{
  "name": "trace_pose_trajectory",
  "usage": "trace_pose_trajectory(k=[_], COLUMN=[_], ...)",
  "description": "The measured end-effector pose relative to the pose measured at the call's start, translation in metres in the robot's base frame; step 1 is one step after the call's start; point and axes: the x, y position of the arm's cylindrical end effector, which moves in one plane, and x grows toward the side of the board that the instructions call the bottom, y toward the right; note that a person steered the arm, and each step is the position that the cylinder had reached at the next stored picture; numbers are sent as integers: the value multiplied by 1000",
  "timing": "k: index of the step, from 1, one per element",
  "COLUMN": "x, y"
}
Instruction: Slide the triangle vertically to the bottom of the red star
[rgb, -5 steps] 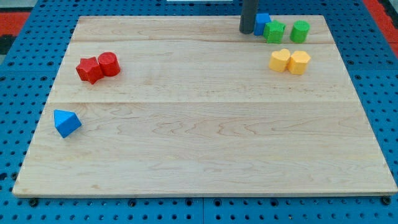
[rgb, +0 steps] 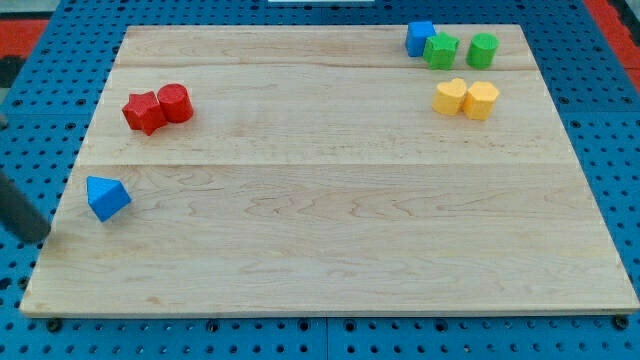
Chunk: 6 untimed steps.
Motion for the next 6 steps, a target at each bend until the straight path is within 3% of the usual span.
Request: trace_pose_trajectory(k=[1,2,4,5,6], x=[-53,-79,-43,-11,12], y=[68,143,-9,-8,33])
